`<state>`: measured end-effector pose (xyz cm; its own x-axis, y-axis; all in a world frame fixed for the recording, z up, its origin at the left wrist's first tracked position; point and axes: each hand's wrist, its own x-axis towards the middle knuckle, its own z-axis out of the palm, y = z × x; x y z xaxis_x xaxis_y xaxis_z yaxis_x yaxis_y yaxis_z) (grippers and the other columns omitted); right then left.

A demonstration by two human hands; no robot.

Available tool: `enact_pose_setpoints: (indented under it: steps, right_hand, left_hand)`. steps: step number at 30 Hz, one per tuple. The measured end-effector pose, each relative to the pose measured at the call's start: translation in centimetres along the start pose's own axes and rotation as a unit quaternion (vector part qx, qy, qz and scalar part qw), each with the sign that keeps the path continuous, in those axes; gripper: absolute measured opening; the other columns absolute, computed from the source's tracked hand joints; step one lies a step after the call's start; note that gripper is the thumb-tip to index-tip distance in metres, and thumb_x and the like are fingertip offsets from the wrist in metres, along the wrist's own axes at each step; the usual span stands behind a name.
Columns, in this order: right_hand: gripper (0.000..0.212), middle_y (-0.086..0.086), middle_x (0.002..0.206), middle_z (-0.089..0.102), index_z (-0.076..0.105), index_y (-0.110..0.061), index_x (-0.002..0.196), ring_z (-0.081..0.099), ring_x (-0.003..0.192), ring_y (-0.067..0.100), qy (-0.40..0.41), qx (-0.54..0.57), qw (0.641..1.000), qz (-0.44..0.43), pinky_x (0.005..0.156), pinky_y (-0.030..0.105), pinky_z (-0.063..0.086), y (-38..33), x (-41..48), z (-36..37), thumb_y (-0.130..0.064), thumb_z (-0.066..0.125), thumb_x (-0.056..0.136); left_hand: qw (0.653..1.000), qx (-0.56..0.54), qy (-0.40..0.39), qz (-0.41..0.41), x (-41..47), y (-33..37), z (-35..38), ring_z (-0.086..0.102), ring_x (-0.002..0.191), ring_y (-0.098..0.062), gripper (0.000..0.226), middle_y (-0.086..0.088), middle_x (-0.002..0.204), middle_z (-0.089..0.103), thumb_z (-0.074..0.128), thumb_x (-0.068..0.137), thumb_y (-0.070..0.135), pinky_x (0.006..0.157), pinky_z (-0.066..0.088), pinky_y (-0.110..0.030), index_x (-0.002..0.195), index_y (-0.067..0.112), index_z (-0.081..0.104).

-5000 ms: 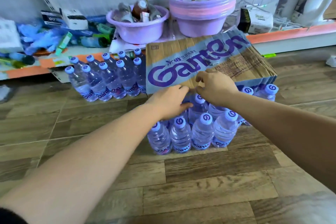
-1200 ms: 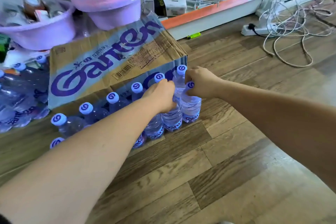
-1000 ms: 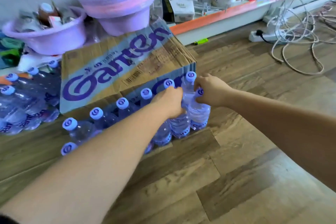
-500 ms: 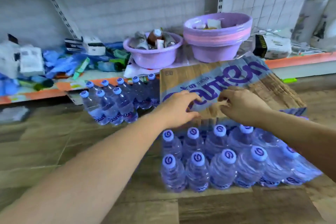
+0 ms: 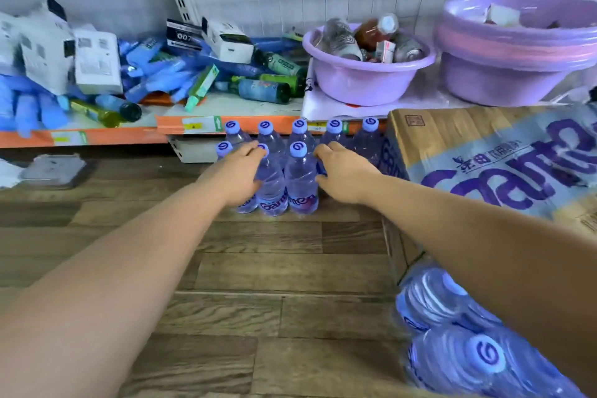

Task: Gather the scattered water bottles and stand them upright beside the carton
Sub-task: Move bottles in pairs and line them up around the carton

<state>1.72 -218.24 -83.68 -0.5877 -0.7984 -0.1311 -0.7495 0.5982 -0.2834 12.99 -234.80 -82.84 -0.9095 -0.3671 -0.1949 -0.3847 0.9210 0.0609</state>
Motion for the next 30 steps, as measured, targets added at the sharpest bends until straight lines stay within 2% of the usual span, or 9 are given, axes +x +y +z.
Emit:
enact_pose_setpoints:
  steps: [3,6,8,12,16,20,24,28,30]
  right_hand:
    - [0.067,0.014,0.149,0.025,0.011,-0.013,0.152,0.042,0.127,0.040,-0.009,-0.007,1.000,0.019,0.095,0.045,0.043,-1.3,2.9,1.1,-0.021,0.048,0.096]
    - [0.078,0.014,0.157,0.008,-0.003,-0.019,0.153,0.034,0.133,0.043,-0.032,0.000,0.999,0.039,0.102,0.046,0.037,-2.2,5.0,2.3,-0.021,0.049,0.096]
    - [0.075,0.014,0.157,0.006,0.002,-0.021,0.153,0.034,0.133,0.045,-0.034,0.001,0.999,0.042,0.102,0.046,0.038,-2.3,5.6,2.9,-0.019,0.049,0.096]
    - [0.062,0.017,0.143,0.023,0.020,-0.015,0.146,0.047,0.118,0.043,0.021,-0.012,0.999,0.040,0.087,0.046,0.047,-2.1,6.2,3.7,-0.017,0.055,0.094]
    - [0.061,0.019,0.138,0.029,0.026,-0.007,0.140,0.056,0.105,0.043,0.054,-0.055,0.997,0.031,0.066,0.037,0.041,-2.6,5.7,4.8,-0.001,0.058,0.089]
    - [0.052,0.016,0.133,0.034,0.032,-0.005,0.136,0.061,0.092,0.043,0.060,-0.066,0.996,0.016,0.061,0.035,0.039,-2.9,3.7,4.9,-0.001,0.055,0.090]
    - [0.037,0.016,0.129,0.036,0.043,-0.003,0.125,0.061,0.095,0.042,0.022,-0.051,0.998,0.002,0.066,0.036,0.039,-3.3,0.4,4.6,-0.009,0.055,0.091]
    - [0.037,0.016,0.127,0.040,0.047,-0.003,0.122,0.060,0.099,0.038,-0.005,-0.040,0.999,-0.010,0.070,0.033,0.040,-4.4,-3.2,4.9,-0.011,0.058,0.088]
    - [0.025,0.017,0.123,0.046,0.054,-0.005,0.109,0.058,0.102,0.037,-0.016,-0.010,1.000,-0.011,0.075,0.033,0.043,-5.0,-5.0,4.2,-0.014,0.059,0.086]
  left_hand:
    - [0.999,0.018,-0.047,0.007,2.5,-1.2,1.0,0.010,0.149,-0.023,0.074,0.004,0.161,-0.010,0.049,0.094,0.015,0.117,0.027,-0.041,0.153,0.019,0.004]
    - [0.999,-0.002,-0.034,0.018,4.0,-1.5,2.6,0.013,0.149,-0.021,0.076,0.006,0.160,-0.013,0.046,0.094,0.005,0.114,0.032,-0.038,0.153,0.017,0.000]
    - [0.999,-0.023,0.016,0.022,4.4,-1.4,3.3,0.022,0.146,-0.023,0.075,0.005,0.161,-0.002,0.048,0.091,0.000,0.110,0.036,-0.039,0.152,0.016,0.008]
    - [0.995,-0.030,0.091,0.011,4.7,-1.2,3.2,0.047,0.126,-0.031,0.056,-0.001,0.149,0.033,0.056,0.087,0.002,0.093,0.047,-0.042,0.139,0.013,0.039]
    - [0.995,0.037,0.090,0.004,4.4,0.1,3.2,0.051,0.117,-0.034,0.038,-0.014,0.126,0.052,0.053,0.086,0.000,0.086,0.046,-0.041,0.123,0.008,0.051]
    - [0.993,0.071,0.095,0.025,2.5,0.9,3.6,0.049,0.115,-0.033,0.032,-0.014,0.117,0.052,0.055,0.088,0.006,0.086,0.044,-0.040,0.120,0.007,0.053]
    - [0.985,0.148,0.058,0.065,-0.7,2.5,4.8,0.045,0.117,-0.034,0.032,-0.017,0.122,0.044,0.050,0.088,0.002,0.091,0.044,-0.040,0.120,-0.001,0.045]
    - [0.990,0.126,0.041,0.039,-3.8,3.5,5.1,0.049,0.115,-0.036,0.033,-0.019,0.124,0.043,0.049,0.091,0.009,0.086,0.045,-0.042,0.121,-0.002,0.044]
    - [0.995,0.095,0.026,0.020,-5.4,3.8,4.5,0.051,0.114,-0.037,0.033,-0.019,0.123,0.043,0.050,0.090,0.012,0.086,0.045,-0.043,0.120,-0.002,0.045]
